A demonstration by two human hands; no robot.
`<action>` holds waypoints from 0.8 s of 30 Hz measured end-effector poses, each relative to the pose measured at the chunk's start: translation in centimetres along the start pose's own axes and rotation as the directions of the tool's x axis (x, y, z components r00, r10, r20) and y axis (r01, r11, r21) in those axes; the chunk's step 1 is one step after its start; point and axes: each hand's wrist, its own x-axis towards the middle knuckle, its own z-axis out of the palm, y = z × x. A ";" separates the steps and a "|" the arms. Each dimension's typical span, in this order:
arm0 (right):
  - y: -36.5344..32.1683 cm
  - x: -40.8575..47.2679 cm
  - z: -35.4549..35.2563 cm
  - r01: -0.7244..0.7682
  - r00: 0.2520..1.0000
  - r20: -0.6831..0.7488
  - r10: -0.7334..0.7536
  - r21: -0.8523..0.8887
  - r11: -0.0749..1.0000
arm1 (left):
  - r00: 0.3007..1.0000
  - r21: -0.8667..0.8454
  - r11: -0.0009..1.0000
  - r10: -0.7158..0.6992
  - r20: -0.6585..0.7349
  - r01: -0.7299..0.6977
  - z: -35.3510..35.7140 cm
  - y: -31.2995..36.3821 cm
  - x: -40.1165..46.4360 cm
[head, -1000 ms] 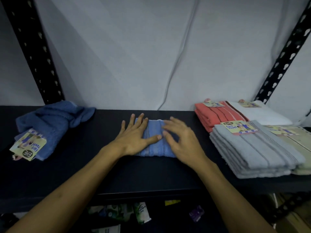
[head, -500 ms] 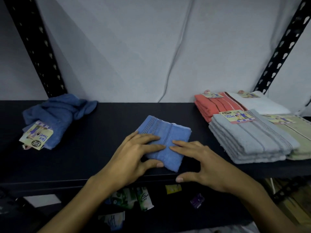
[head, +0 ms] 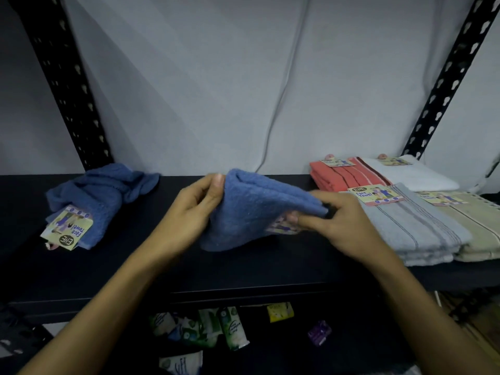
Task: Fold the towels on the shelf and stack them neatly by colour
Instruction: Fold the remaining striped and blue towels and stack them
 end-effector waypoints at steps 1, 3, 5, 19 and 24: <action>-0.7 0.7 -0.2 -0.005 1.000 -0.012 0.005 0.049 0.999 | 1.000 0.027 0.999 0.020 0.006 -0.020 -0.2 0.8 0.2; -2.0 2.1 -0.6 -0.018 1.000 0.000 0.018 0.116 0.993 | 0.998 0.100 0.993 0.054 0.015 -0.055 -0.6 2.3 0.8; -3.2 3.6 -0.8 -0.046 0.998 0.041 0.042 0.102 0.994 | 0.999 0.192 0.981 0.042 0.011 -0.043 -0.7 3.2 2.0; -0.6 14.5 3.9 -0.075 0.850 0.359 0.384 -0.641 0.764 | 0.958 0.634 0.720 -0.250 -0.141 0.281 3.2 -3.9 1.9; 0.7 10.8 5.8 0.010 0.940 0.204 0.273 -0.817 0.577 | 0.973 0.710 0.669 -0.202 -0.112 0.220 2.1 -4.8 1.7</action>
